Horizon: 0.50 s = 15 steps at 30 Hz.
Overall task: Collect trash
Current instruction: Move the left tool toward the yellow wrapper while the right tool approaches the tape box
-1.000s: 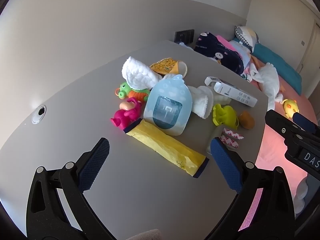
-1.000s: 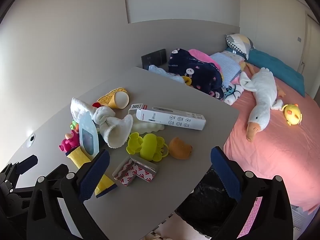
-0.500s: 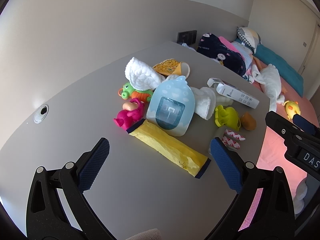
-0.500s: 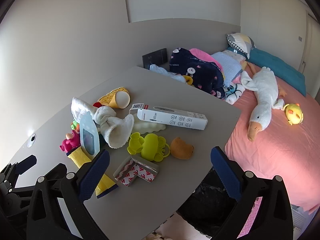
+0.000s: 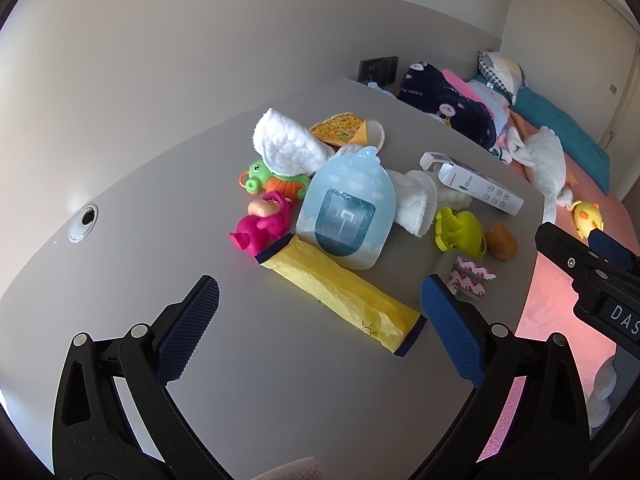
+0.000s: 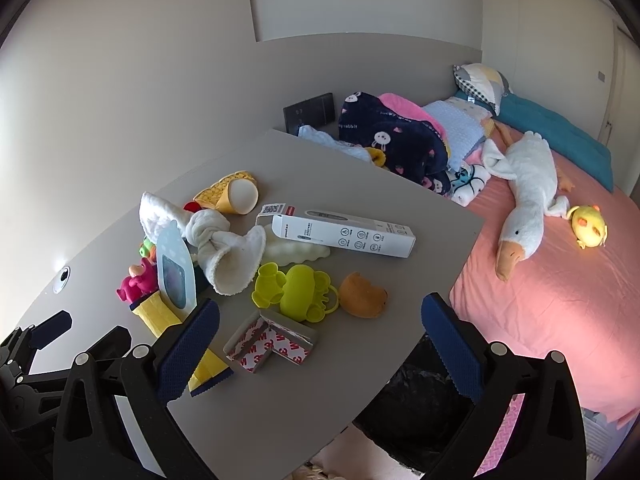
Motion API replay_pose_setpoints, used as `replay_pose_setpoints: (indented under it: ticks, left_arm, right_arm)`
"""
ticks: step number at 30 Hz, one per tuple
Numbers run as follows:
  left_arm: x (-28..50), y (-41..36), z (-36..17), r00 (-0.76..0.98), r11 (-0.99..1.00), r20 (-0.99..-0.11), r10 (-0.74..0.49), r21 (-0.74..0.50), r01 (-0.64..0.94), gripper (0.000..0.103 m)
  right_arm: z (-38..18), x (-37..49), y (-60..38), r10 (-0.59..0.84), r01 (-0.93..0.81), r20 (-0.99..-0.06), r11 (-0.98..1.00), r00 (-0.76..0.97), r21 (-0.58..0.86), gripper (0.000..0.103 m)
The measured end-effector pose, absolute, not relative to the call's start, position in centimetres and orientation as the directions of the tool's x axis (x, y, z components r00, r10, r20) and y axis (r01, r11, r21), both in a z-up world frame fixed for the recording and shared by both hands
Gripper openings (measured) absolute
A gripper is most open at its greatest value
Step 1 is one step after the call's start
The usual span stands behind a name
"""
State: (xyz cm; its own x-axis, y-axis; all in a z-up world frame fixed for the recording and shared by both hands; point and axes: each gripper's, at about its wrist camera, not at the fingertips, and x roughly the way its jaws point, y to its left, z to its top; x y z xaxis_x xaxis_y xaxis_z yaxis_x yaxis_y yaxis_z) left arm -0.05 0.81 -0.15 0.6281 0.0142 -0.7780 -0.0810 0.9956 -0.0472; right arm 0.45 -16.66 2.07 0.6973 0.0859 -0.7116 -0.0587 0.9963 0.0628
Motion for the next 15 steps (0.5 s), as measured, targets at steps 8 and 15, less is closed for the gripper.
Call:
replay_pose_setpoints:
  ticks: [8, 15]
  left_arm:
    - [-0.12, 0.72, -0.35, 0.626, 0.995, -0.78, 0.02, -0.044, -0.086, 0.097]
    - [-0.06, 0.82, -0.43, 0.622, 0.995, -0.783, 0.015, -0.051, -0.089, 0.097]
  right_arm:
    - [2.0, 0.52, -16.64, 0.086, -0.058, -0.714, 0.996, 0.695, 0.064, 0.1]
    - [2.0, 0.55, -16.6, 0.088, -0.06, -0.715, 0.996, 0.694, 0.064, 0.1]
